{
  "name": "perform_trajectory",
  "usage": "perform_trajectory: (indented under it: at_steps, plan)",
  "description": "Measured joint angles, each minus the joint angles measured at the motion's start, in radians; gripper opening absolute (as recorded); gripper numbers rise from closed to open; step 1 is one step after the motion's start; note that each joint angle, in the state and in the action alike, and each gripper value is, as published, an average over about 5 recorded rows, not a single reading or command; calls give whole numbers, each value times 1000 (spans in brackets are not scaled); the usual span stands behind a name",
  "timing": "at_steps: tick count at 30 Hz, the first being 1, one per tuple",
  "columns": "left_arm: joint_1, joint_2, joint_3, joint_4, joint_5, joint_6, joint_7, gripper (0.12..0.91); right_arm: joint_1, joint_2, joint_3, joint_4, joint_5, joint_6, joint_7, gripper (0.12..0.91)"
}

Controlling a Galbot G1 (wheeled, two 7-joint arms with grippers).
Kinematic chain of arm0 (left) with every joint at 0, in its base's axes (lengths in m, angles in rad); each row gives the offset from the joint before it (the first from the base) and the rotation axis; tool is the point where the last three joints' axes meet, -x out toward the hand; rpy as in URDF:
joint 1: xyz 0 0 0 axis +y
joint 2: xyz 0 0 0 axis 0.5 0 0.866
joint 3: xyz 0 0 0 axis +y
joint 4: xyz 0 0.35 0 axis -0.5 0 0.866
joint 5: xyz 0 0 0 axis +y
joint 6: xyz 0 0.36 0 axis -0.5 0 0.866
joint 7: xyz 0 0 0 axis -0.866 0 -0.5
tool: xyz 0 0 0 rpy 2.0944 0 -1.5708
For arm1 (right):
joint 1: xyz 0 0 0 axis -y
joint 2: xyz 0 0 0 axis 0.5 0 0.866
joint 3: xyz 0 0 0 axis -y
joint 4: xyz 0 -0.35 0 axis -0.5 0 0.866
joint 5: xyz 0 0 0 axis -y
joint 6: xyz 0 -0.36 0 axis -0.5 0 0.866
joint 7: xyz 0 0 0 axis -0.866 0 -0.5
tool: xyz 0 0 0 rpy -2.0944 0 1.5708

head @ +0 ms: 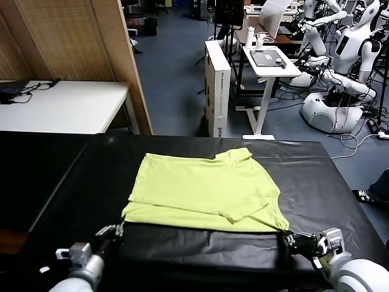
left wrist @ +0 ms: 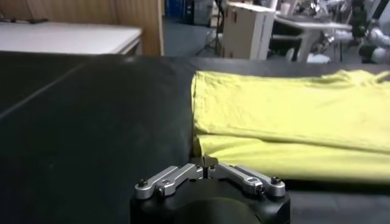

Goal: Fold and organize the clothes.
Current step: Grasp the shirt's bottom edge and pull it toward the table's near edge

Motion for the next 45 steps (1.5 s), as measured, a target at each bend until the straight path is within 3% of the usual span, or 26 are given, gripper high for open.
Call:
perform_trajectory:
  at_steps: [12,14,16,19,25,28,30,32,34,39,45]
  plan:
    - [49,7,-52,-18,-12,-5,1,147,-29,10,-16,17,-17,0,7,140]
    - [51,5,-54,-21,-12,1,0,147,-36,9,-15,23,-17,0,13,158]
    - [53,2,-54,-27,-12,9,-3,154,-46,8,-11,31,-16,0,18,233]
    - [56,-2,-54,-37,-13,24,-12,244,-62,7,-4,45,-16,0,25,411]
    - [65,-8,-59,-66,-18,61,-35,608,-87,14,21,80,-2,0,37,777]
    - [66,-11,-66,-83,-21,77,-33,787,-78,19,38,100,36,0,62,882]
    - [60,-12,-75,-96,-26,100,-30,870,-59,18,42,108,73,0,74,900]
    - [48,-12,-85,-110,-34,133,-29,898,-28,14,39,106,101,0,70,906]
    - [32,-11,-97,-121,-47,151,-32,905,16,5,30,94,116,0,55,907]
    - [-34,7,-115,-119,-124,135,-37,907,187,-23,-22,10,153,0,33,907]
    - [-210,45,-89,-47,-274,214,-76,907,487,-22,-156,-171,175,0,17,907]
